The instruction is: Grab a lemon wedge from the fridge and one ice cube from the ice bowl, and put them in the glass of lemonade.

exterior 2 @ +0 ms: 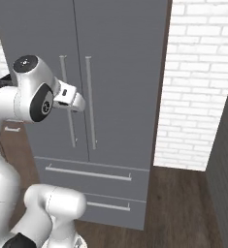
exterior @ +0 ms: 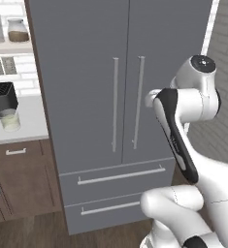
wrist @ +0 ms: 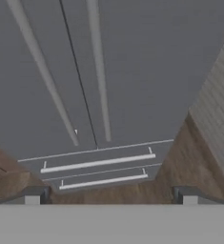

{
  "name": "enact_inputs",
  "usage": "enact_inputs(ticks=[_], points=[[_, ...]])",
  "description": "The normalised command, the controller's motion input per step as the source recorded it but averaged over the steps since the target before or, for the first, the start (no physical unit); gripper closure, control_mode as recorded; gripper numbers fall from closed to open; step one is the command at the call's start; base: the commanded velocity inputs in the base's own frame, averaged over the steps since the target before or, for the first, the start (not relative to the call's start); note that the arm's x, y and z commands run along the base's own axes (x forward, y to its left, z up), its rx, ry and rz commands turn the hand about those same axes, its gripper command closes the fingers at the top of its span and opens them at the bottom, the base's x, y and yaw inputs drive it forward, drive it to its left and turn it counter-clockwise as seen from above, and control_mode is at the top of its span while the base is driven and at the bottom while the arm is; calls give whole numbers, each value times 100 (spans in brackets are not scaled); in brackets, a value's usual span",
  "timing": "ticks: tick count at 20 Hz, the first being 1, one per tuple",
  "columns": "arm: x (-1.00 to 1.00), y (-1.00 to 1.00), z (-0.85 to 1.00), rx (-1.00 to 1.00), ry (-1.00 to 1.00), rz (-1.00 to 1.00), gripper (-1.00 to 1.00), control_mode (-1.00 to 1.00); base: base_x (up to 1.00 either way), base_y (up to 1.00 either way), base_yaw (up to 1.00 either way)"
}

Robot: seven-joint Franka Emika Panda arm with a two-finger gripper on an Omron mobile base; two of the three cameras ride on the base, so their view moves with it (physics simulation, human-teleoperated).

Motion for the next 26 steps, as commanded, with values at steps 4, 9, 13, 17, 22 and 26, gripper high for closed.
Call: enact_inputs(ticks=[4, 9, 13, 17, 22, 26], points=[[100, 14, -6, 5, 6, 4, -100, -100, 0, 0, 0], [99, 0, -55, 0, 5, 1, -100, -100, 0, 0, 0], [57, -11, -33, 0, -1, 1, -100, -100, 0, 0, 0], [59, 0, -11, 0, -1, 1, -100, -100, 0, 0, 0], [84, 0, -10, 0, 0, 0, -100, -100, 0, 0, 0], [85, 0, -29, 0, 0, 0, -100, -100, 0, 0, 0]])
